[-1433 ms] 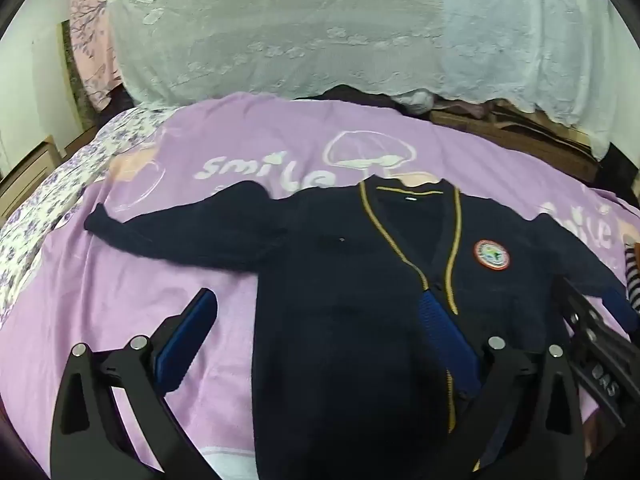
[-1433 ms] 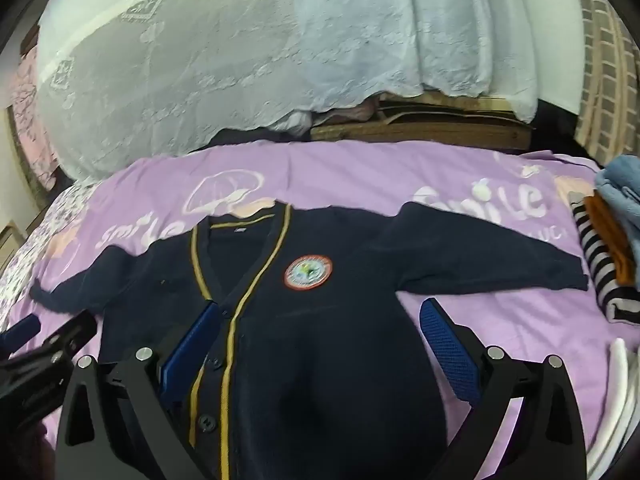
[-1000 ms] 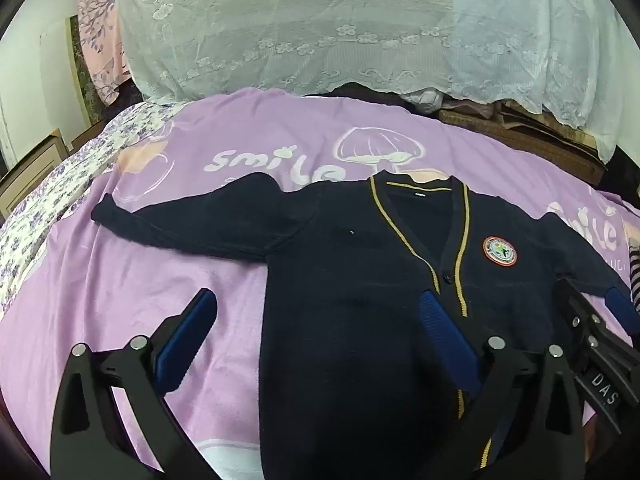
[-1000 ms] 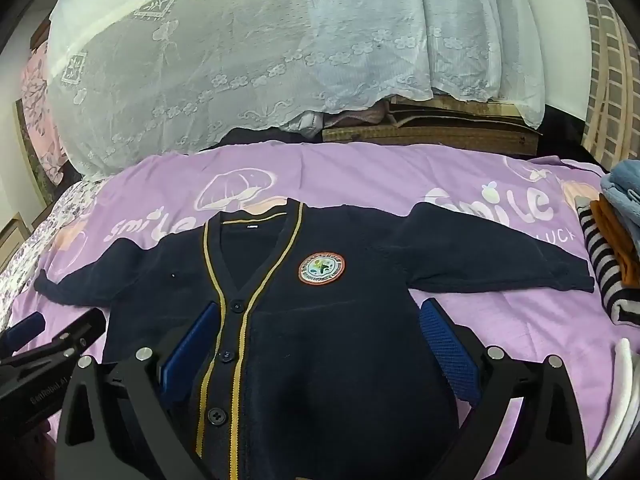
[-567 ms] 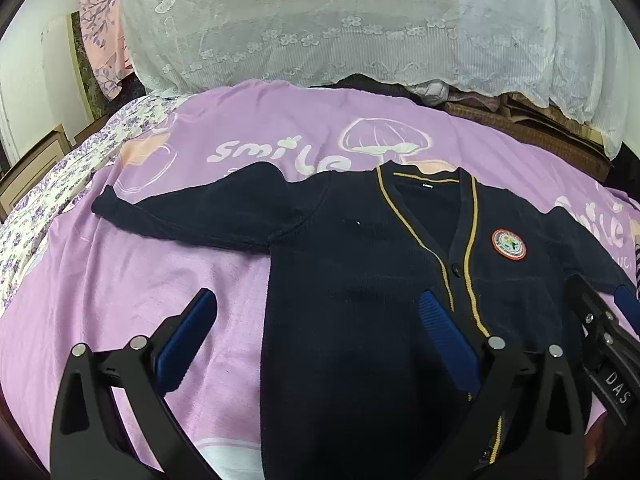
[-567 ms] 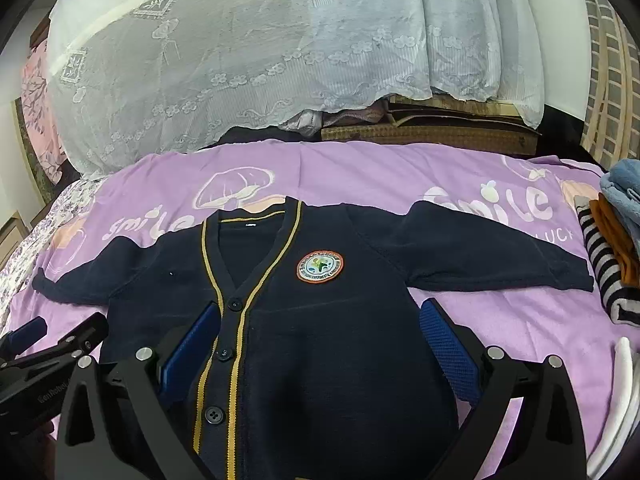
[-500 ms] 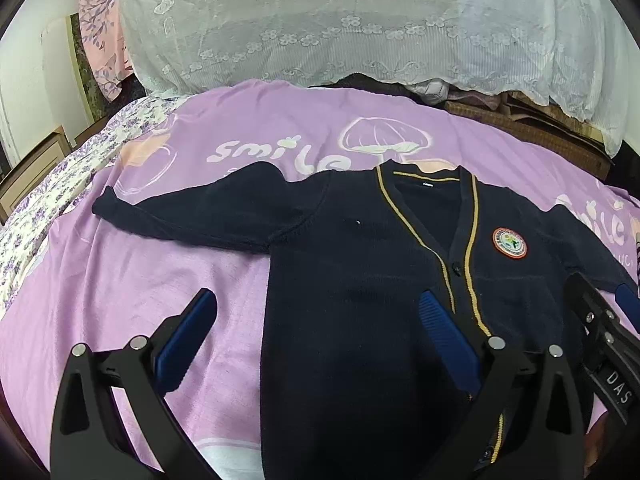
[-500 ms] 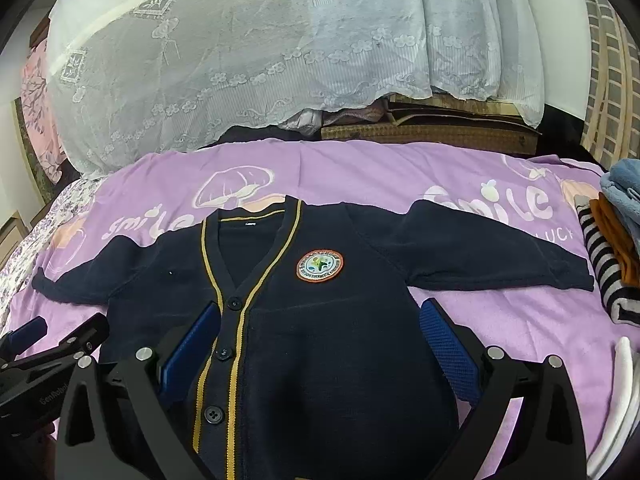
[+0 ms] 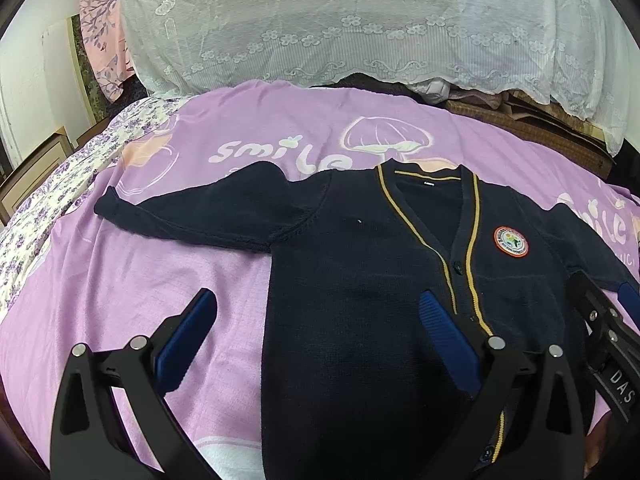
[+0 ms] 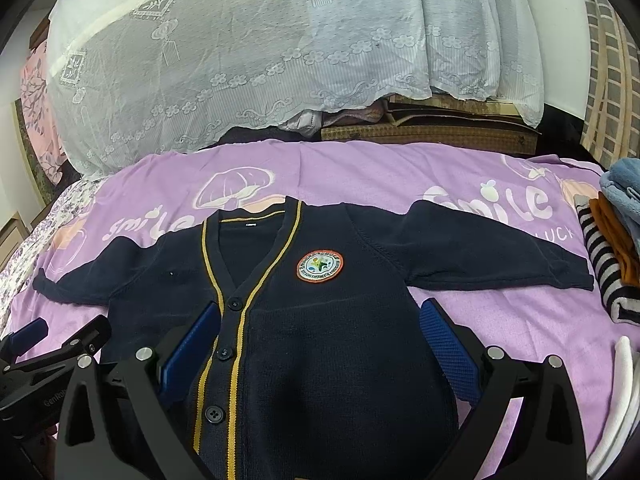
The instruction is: Fold small clothes
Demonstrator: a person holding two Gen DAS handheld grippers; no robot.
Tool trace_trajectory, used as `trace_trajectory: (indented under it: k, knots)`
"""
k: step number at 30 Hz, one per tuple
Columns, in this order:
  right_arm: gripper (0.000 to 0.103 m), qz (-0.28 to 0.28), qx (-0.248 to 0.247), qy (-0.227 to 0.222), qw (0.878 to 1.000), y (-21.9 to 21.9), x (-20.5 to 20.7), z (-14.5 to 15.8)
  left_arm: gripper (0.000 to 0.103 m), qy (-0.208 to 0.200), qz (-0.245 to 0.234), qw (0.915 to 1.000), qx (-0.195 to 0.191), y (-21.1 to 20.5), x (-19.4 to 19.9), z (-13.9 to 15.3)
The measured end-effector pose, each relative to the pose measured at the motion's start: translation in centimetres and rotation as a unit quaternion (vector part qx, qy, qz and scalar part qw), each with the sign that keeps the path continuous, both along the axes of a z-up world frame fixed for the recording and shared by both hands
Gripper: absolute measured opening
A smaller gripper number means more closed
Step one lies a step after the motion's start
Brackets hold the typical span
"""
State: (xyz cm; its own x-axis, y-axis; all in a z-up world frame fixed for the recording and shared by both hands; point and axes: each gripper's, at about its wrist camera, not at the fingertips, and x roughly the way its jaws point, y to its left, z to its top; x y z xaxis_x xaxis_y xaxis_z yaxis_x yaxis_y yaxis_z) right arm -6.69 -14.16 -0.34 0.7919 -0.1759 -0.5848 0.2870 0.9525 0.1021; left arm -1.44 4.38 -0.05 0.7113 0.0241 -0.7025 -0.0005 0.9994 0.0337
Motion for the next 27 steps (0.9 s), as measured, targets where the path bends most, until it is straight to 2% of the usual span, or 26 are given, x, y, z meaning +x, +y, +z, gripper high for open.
trace_trajectory:
  k: [27]
  knots:
    - [0.1,0.0,0.001,0.001,1.0,-0.05,-0.06,0.02,0.099,0.0,0.005,1.0,0.002,-0.54,-0.12,-0.35]
